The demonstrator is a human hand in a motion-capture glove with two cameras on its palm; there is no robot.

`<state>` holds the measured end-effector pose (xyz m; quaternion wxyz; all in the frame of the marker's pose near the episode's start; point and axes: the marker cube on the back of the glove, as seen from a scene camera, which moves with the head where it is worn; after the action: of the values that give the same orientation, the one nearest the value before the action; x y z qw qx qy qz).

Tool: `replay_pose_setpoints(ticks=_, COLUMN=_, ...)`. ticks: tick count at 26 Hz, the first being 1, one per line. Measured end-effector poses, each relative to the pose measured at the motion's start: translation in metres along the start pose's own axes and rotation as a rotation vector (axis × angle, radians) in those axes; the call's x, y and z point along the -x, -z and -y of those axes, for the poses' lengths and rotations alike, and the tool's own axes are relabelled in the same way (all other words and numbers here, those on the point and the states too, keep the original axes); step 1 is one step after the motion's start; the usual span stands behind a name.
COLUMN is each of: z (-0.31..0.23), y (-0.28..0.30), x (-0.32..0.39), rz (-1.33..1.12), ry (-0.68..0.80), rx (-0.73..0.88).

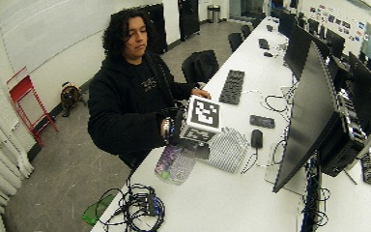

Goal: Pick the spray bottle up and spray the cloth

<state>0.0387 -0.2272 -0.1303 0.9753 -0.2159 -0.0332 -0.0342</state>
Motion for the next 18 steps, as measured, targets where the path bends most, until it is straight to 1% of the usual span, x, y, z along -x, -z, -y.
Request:
replay_pose_setpoints(ticks=3, z=0.006, y=-0.007, x=0.013, rz=-0.096, ry=-0.035, rx=0.091)
replay_pose_setpoints(ticks=7, z=0.032, y=-0.012, x=0.027, rz=-0.157, ry=-0.102, rx=0.184)
replay_pose_setpoints(ticks=12, z=0.018, y=-0.049, x=0.036, rz=-0.294, ry=-0.107, rx=0.389)
replay_pose_setpoints(ticks=18, z=0.027, y=-0.079, x=0.048, rz=-0.412, ry=-0.163, rx=0.499)
